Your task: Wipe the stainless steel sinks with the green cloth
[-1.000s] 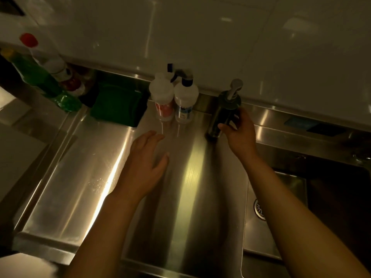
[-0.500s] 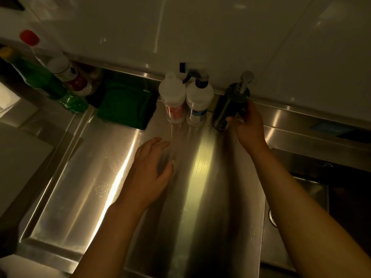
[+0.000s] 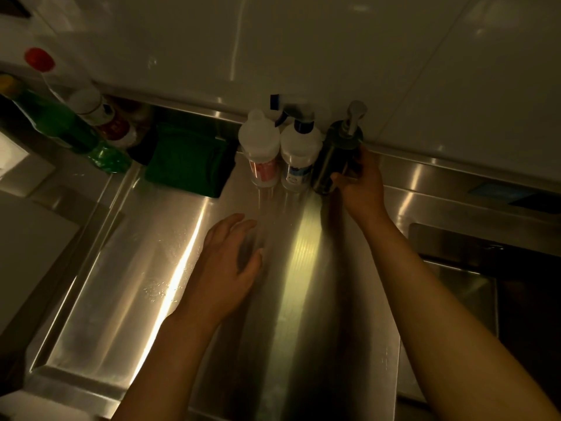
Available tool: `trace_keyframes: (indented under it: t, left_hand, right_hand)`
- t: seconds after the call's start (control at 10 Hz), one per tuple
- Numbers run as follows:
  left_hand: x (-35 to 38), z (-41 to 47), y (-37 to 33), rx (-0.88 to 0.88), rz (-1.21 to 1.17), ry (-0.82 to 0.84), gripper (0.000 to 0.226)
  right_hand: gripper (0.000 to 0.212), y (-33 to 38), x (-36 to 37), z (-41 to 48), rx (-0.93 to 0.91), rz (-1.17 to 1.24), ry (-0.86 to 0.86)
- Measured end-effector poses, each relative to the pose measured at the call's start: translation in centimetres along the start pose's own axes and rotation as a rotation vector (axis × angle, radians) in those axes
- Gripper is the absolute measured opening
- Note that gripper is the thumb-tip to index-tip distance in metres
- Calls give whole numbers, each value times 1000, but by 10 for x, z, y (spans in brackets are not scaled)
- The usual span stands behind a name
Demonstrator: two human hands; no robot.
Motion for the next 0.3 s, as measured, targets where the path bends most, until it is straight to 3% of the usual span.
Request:
trace_keyframes:
  t: [0.3]
  left_hand:
    - [-25,-4,3,36,14,-88,53]
  right_hand:
    - [70,3,-10,-18,-12,93,-49]
Point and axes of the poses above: each hand's wrist, its own z-axis towards the middle knuckle, its own x-axis out of the palm, y = z × x, the point moved 9 cm from there along z, towards the middle knuckle, and after that the axes turned 12 degrees about y, right-handed, at the moved point
